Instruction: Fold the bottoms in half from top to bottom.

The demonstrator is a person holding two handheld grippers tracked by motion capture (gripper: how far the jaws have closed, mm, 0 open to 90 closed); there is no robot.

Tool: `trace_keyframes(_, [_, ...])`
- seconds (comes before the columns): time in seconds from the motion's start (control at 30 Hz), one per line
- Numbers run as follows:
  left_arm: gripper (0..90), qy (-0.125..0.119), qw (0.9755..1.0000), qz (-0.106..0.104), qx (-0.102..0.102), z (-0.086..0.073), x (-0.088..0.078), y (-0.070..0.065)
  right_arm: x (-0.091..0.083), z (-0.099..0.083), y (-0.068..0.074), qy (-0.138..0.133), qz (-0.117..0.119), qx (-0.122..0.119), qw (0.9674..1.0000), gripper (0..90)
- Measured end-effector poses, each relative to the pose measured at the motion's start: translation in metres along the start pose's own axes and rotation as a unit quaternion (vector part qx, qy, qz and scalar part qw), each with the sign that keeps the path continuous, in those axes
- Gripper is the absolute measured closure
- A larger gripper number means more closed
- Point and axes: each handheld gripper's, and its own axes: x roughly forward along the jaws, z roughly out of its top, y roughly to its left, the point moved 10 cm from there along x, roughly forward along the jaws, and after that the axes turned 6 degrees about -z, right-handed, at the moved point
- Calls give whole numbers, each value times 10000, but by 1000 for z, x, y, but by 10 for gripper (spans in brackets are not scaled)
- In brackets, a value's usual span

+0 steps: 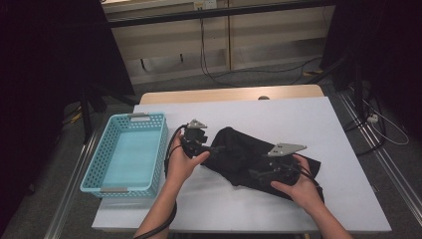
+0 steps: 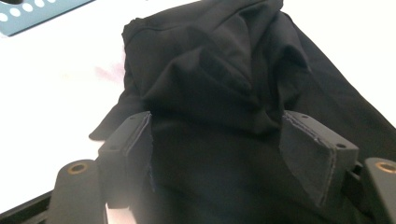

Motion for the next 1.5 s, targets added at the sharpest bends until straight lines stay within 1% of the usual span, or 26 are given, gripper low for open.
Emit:
trace_keyframes(0.07, [168, -37, 10000, 55, -66, -1, -2, 3, 3, 5, 4, -8, 9, -79, 10000, 260])
trace_keyframes(0.1, [168, 37, 10000, 52, -24, -3, -4, 5, 5, 8, 6, -19, 17, -83, 10000, 260])
trace_keyframes(0.13, [167, -5, 9999, 56, -90, -3, -4, 5, 6, 10, 9, -31, 18, -109, 9999, 261])
trace_keyframes(0.17, [165, -20, 9999, 119, -74, -3, -6, 8, 7, 14, 11, -59, 10, -141, 9999, 265])
trace_keyframes(0.23, [164, -37, 9998, 158, -115, -4, -7, 10, 10, 19, 17, -100, 20, -214, 9997, 327])
trace_keyframes(0.27, [156, -21, 9999, 121, -110, -4, -8, 11, 12, 21, 19, -84, 73, -242, 9996, 371])
trace_keyframes(0.3, [151, -61, 9998, 127, -171, -5, -8, 12, 14, 21, 21, -57, 80, -234, 9997, 408])
trace_keyframes(0.33, [150, -32, 9998, 87, -186, -6, -8, 12, 17, 21, 20, 2, 60, -194, 9998, 465])
trace_keyframes(0.43, [149, -28, 9998, 111, -190, -8, -9, 13, 22, 21, 17, 22, 64, -80, 9999, 532])
trace_keyframes(0.47, [146, -33, 9998, 80, -201, -8, -9, 14, 24, 20, 17, 45, 135, -37, 9999, 558])
trace_keyframes(0.53, [146, -25, 9997, 83, -214, -9, -10, 16, 26, 19, 16, 104, 92, -86, 9999, 605])
trace_keyframes(0.6, [128, -55, 9996, 106, -255, -9, -9, 19, 27, 17, 17, 140, 165, -64, 9997, 709])
trace_keyframes(0.63, [121, -13, 9995, 55, -296, -11, -9, 19, 28, 17, 16, 134, 147, -81, 9998, 737])
trace_keyframes(0.67, [121, -45, 9995, 89, -314, -11, -7, 20, 28, 18, 14, 120, 122, -86, 9998, 792])
trace_keyframes(0.7, [120, 24, 9996, 83, -286, -12, -8, 21, 28, 17, 14, 117, 138, -82, 9998, 830])
trace_keyframes(0.73, [111, 16, 9995, 108, -299, -12, -7, 22, 28, 17, 14, 126, 208, -11, 9997, 873])
trace_keyframes(0.87, [109, 46, 9994, 85, -332, -14, -6, 22, 22, 17, 10, 53, 293, 120, 9995, 888])
trace_keyframes(0.97, [109, 16, 9994, -1, -347, -14, -6, 20, 12, 14, 8, 38, 307, 28, 9995, 891])
trace_keyframes(1.03, [109, -19, 9994, 33, -332, -12, -6, 20, 2, 12, 5, 12, 243, -31, 9997, 892])
trace_keyframes(1.2, [109, -46, 9993, -9, -363, -12, -8, 19, -23, 1, -5, 2, 156, -41, 9999, 892])
trace_keyframes(1.3, [109, -38, 9994, -19, -342, -11, -8, 19, -29, -7, -5, 91, 144, -19, 9999, 891])
trace_keyframes(1.37, [109, -66, 9994, 26, -338, -11, -9, 19, -33, -12, -2, 131, 134, -94, 9998, 886])
trace_keyframes(1.4, [109, -73, 9994, 22, -338, -11, -10, 19, -35, -13, -1, 113, 126, -116, 9998, 853])
trace_keyframes(1.43, [110, -50, 9995, 45, -310, -11, -11, 19, -37, -13, -1, 78, 101, -83, 9999, 768])
trace_keyframes(1.47, [109, -32, 9995, 31, -307, -12, -12, 18, -39, -11, -4, 51, -55, -61, 10000, 661])
trace_keyframes(1.5, [109, -34, 9995, 24, -313, -12, -12, 18, -40, -10, -5, 44, -94, -61, 9999, 657])
